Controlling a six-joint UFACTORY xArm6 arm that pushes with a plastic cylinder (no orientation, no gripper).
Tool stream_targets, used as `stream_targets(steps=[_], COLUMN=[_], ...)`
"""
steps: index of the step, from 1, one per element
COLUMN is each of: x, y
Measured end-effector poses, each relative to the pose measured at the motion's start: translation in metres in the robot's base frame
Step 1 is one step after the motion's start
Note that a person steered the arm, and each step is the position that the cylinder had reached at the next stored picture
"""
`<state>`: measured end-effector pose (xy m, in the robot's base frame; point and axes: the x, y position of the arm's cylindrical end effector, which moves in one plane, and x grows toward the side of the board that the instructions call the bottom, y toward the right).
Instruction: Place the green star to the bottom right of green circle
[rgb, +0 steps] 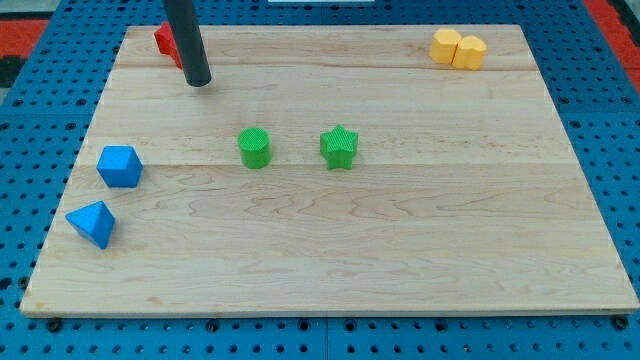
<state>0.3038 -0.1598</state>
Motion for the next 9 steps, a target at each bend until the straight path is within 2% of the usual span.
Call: stream_targets(steps=[2, 4, 5, 7, 8, 9], x=[0.020, 0.078, 0.044, 0.048, 0.061, 0.094], y=[0.039, 0.060, 0.128, 0.278, 0.302, 0.294])
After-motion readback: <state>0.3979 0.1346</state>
